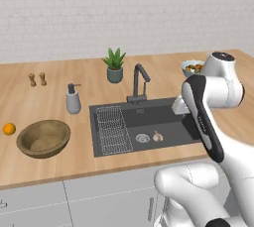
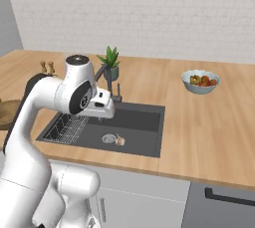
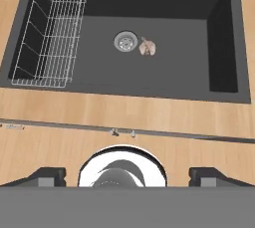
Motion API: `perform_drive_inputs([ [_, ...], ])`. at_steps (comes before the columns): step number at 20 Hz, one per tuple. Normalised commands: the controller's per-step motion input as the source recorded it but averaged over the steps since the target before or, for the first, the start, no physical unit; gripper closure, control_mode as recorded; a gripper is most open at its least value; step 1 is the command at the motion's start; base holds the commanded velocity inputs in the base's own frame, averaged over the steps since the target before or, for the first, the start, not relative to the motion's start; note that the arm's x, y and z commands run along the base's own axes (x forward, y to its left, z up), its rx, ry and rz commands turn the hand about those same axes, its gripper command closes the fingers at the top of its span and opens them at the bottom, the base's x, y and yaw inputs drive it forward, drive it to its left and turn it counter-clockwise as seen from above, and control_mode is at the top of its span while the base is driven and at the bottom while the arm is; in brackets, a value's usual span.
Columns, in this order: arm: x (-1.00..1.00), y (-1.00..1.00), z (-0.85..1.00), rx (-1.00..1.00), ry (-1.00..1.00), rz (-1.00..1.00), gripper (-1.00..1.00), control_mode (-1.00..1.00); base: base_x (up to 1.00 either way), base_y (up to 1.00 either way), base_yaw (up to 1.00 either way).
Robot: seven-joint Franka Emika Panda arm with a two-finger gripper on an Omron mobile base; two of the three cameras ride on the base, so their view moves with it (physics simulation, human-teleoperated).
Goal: Pick the garlic from the sink and place it in the bowl. Then pick the bowl and place it in the microwave. Then close the microwave door and press the start button.
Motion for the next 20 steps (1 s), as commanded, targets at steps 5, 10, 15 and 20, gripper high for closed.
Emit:
perform_drive_inputs([
  [5,0.43,-0.22,-0.53,0.02,0.03,0.0,-1.0,-1.0,0.0,0.0,0.0],
  [10,0.67,-0.03,-0.45,0.01,0.1,0.0,-1.0,-1.0,0.0,0.0,0.0],
  [15,0.7,0.0,-0.3,0.01,0.02,0.0,-1.0,-1.0,0.0,0.0,0.0],
  [20,0.59,0.0,-0.36,0.02,0.0,0.01,-1.0,-1.0,0.0,0.0,0.0],
])
